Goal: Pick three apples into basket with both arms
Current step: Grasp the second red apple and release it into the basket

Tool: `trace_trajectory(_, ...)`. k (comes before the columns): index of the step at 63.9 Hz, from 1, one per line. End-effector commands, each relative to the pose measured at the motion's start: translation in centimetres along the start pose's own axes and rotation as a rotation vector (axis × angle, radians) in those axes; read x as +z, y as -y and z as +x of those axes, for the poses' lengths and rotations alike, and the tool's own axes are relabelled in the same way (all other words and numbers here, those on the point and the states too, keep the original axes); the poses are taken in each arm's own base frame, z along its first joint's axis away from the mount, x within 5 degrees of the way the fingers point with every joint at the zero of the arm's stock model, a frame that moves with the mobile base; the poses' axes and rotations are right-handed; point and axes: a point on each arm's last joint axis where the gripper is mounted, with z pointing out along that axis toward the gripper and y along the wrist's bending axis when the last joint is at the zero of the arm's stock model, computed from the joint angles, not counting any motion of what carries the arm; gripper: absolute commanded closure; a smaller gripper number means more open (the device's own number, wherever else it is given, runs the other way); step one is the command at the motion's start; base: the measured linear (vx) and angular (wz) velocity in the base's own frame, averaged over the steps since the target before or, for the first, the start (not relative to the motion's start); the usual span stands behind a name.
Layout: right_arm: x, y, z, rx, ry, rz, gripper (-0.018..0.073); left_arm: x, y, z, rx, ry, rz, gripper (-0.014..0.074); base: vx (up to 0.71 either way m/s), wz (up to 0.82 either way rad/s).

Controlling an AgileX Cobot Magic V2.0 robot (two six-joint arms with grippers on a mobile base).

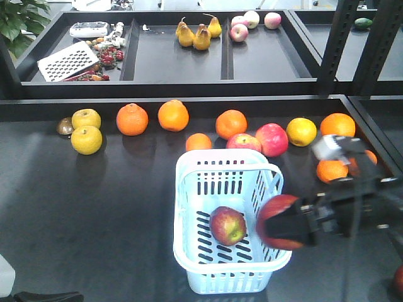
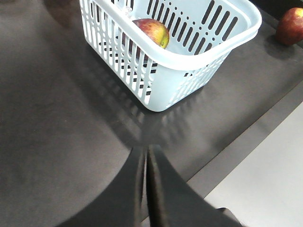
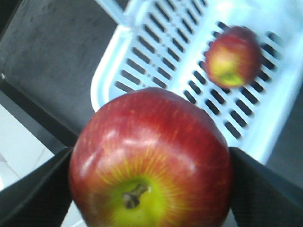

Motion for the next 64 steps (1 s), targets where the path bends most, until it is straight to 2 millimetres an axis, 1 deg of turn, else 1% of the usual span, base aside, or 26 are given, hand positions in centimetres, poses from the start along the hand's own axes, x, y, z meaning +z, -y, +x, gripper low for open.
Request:
trace_trajectory(1,1.1,-1.7,-1.6,-0.054,0.100,0.015,0.0559,-0.2,0.0,-1.1,-0.021,0.062,-0.018,0.0603,0.00,0.00)
trace_trajectory(7,3.2,-1.8,-2.1,-0.074,0.117,0.070,0.0539,-0.2,0.0,-1.1,-0.021,0.062,-0.018,0.0603,0.00,0.00)
trace_trajectory(12,4.6,-1.3,-2.3,-0.073,0.119,0.108,0.0507,-0.2,0.0,-1.1,-0.021,0.060,-0.016,0.0603,0.00,0.00)
trace_trajectory(15,5.4,-0.8,-2.3,-0.068,0.109,0.126,0.0472,-0.2,0.0,-1.1,-0.021,0.060,-0.016,0.0603,0.00,0.00)
trace_trajectory(19,6.2,-0.3,-2.2,-0.071,0.082,0.132,0.0407,-0.2,0.0,-1.1,-0.021,0.060,-0.016,0.0603,0.00,0.00)
trace_trajectory(23,6.9,0.2,-2.1,-0.064,0.066,0.131,0.0321,-0.2,0.0,-1.1,-0.021,0.060,-0.016,0.0603,0.00,0.00)
trace_trajectory(27,7.5,0.5,-2.0,-0.060,0.058,0.125,0.0204,-0.2,0.0,-1.1,-0.021,0.060,-0.016,0.0603,0.00,0.00)
trace_trajectory(36,8.0,0.9,-2.0,-0.038,0.064,0.127,-0.0003,-0.2,0.0,-1.1,-0.022,0.060,-0.015,0.0603,0.00,0.00)
trace_trajectory(41,8.0,0.8,-2.0,-0.035,0.065,0.126,-0.0068,-0.2,0.0,-1.1,-0.022,0.060,-0.015,0.0603,0.00,0.00)
trace_trajectory(44,8.0,0.9,-2.1,-0.035,0.068,0.130,-0.0092,-0.2,0.0,-1.1,-0.022,0.060,-0.015,0.0603,0.00,0.00)
trace_trajectory(49,8.0,0.9,-2.1,-0.035,0.071,0.134,-0.0096,-0.2,0.0,-1.1,-0.022,0.060,-0.015,0.0603,0.00,0.00)
trace_trajectory(58,8.0,1.0,-2.1,-0.039,0.075,0.140,-0.0076,-0.2,0.0,-1.1,-0.022,0.060,-0.015,0.0603,0.00,0.00)
trace_trajectory(64,8.0,0.9,-2.1,-0.040,0.072,0.136,-0.0043,-0.2,0.0,-1.1,-0.022,0.060,-0.015,0.0603,0.00,0.00)
